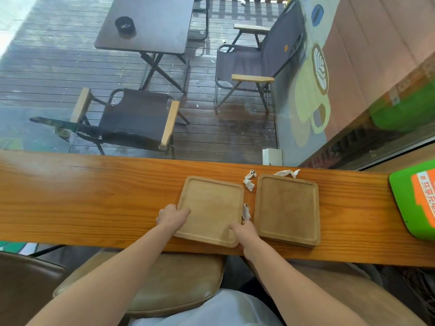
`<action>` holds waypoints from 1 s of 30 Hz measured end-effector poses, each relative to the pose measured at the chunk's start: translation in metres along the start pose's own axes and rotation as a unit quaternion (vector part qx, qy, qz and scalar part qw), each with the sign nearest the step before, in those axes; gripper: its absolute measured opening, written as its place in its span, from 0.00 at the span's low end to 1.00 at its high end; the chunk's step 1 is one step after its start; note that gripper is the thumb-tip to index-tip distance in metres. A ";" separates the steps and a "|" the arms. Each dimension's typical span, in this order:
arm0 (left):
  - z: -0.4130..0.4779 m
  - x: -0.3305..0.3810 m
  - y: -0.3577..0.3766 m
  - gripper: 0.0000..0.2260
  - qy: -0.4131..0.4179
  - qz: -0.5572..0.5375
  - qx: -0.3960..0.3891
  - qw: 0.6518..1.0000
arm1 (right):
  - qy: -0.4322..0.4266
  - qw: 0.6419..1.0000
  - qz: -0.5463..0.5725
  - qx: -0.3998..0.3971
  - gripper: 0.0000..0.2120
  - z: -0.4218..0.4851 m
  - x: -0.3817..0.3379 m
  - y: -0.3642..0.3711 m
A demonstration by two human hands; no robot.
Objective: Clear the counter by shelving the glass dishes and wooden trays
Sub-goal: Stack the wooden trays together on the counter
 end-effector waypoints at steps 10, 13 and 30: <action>-0.019 0.004 0.012 0.17 0.040 -0.192 -0.036 0.980 | -0.031 0.992 0.110 -0.044 0.25 -0.006 -0.004 -0.005; -0.027 0.018 0.014 0.12 0.080 -0.212 -0.021 0.974 | -0.044 0.993 0.102 -0.032 0.22 -0.007 -0.009 -0.017; -0.072 0.141 0.167 0.09 0.128 -0.145 -0.103 0.976 | -0.040 0.986 0.140 0.077 0.16 -0.017 0.028 -0.218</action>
Point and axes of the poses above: each hand's wrist, its own z-axis towards the middle knuckle, its own y-axis out of the palm, x = y × z, the point moved 8 cm from there along z, towards the middle knuckle, and after that the axes turned 6 degrees about -x, right-handed, at the moved point
